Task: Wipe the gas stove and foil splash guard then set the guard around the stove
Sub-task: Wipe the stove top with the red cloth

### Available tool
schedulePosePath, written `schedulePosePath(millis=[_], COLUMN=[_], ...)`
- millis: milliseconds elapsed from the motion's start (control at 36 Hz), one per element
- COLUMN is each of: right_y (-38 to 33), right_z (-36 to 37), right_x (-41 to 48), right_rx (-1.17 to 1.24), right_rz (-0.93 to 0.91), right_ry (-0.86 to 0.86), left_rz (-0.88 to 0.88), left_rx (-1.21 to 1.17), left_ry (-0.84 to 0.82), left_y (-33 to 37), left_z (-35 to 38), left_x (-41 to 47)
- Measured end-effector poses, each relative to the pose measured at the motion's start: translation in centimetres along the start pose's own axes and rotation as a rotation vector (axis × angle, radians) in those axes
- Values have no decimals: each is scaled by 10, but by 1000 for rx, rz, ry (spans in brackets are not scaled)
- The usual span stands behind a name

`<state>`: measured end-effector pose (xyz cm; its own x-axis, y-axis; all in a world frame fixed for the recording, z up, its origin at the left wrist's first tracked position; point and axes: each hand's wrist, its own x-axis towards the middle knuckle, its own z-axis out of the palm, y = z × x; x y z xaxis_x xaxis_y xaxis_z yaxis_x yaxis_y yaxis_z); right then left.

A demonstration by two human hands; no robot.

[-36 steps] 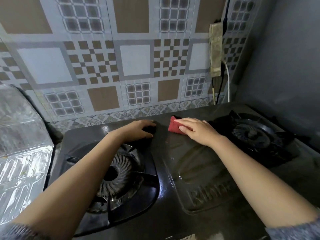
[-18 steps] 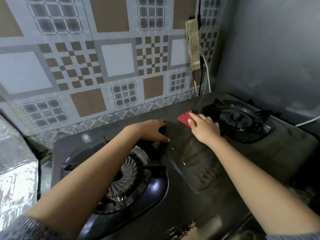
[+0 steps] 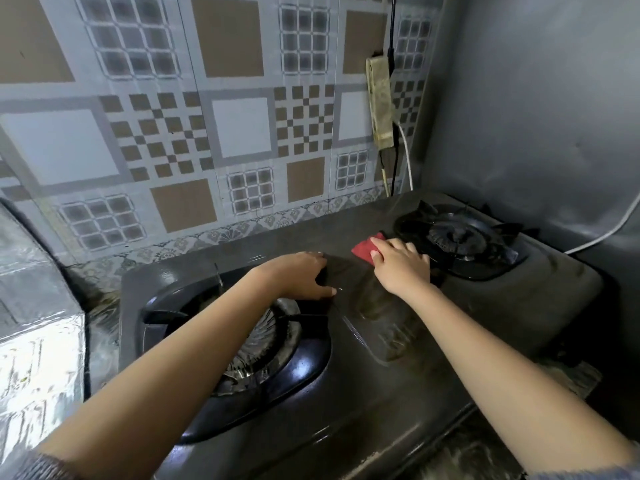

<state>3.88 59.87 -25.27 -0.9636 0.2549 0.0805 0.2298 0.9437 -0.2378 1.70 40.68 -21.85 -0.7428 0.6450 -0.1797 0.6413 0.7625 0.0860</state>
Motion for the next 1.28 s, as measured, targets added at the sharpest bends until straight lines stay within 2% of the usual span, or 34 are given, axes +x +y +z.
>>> schedulePosePath(millis=[250, 528, 833, 1000, 1194, 1278], right_y=[-4, -9, -11, -14, 16, 33], right_z=[4, 6, 10, 9, -2, -9], right_x=[27, 59, 50, 35, 28, 34], right_rx=[30, 68, 80, 79, 147, 169], right_rz=[-146, -437, -618, -750, -1005, -997], right_ry=[-83, -186, -189, -222, -258, -288], left_rz=[-91, -299, -487, -530, -520, -508], left_rx=[-7, -185, -327, -347, -350, -349], left_ry=[-4, -34, 104, 97, 105, 99], left_y=[10, 33, 48, 48, 46, 45], left_z=[-1, 5, 9, 11, 13, 13], left_x=[-1, -4, -27, -28, -28, -28])
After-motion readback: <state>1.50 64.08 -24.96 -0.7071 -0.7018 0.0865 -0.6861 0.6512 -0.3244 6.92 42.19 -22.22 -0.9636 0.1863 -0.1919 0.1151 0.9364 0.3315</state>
